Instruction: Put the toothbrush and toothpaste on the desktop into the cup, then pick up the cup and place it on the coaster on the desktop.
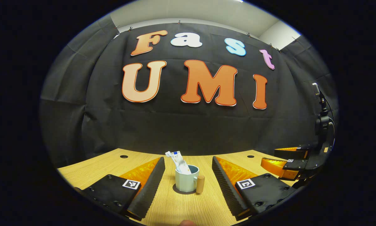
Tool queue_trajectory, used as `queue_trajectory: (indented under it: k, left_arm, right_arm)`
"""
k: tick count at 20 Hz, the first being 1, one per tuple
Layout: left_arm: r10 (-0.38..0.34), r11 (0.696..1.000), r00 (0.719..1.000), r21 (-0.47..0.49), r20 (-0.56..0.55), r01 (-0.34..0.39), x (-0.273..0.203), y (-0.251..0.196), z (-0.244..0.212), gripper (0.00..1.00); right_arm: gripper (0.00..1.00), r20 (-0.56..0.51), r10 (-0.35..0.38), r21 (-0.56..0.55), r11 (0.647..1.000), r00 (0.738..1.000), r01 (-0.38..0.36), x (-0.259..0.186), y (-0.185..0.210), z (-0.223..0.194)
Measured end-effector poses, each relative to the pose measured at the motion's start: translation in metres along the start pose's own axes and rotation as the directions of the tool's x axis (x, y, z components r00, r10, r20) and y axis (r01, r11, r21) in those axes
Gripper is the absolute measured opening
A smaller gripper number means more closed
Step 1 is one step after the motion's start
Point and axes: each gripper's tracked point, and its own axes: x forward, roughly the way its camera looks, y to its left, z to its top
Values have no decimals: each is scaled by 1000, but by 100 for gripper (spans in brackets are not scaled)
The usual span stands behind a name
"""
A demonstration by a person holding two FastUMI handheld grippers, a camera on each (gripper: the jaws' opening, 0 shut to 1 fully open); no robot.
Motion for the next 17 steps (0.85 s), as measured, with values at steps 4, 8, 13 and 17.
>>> queue_trajectory:
  k: [4, 8, 13, 17]
  left_arm:
    - [8, 1000, 1000, 19, 1, -8, 1, 0, -1, 97]
    - [6, 1000, 1000, 26, 3, -6, 3, -2, -2, 96]
    - [22, 999, 1000, 25, 20, -22, 4, 2, 2, 96]
    - [30, 999, 999, 11, 38, -30, 6, 4, 7, 96]
  right_arm:
    - [85, 13, -1, 35, 999, 1000, 0, -1, 0, -1]
    - [85, 23, -1, 29, 1000, 1000, 0, 0, 2, 0]
    - [85, 16, 9, 19, 1000, 1000, -9, 1, 9, -3]
    - [85, 29, 20, 7, 1000, 999, -20, 1, 15, -1]
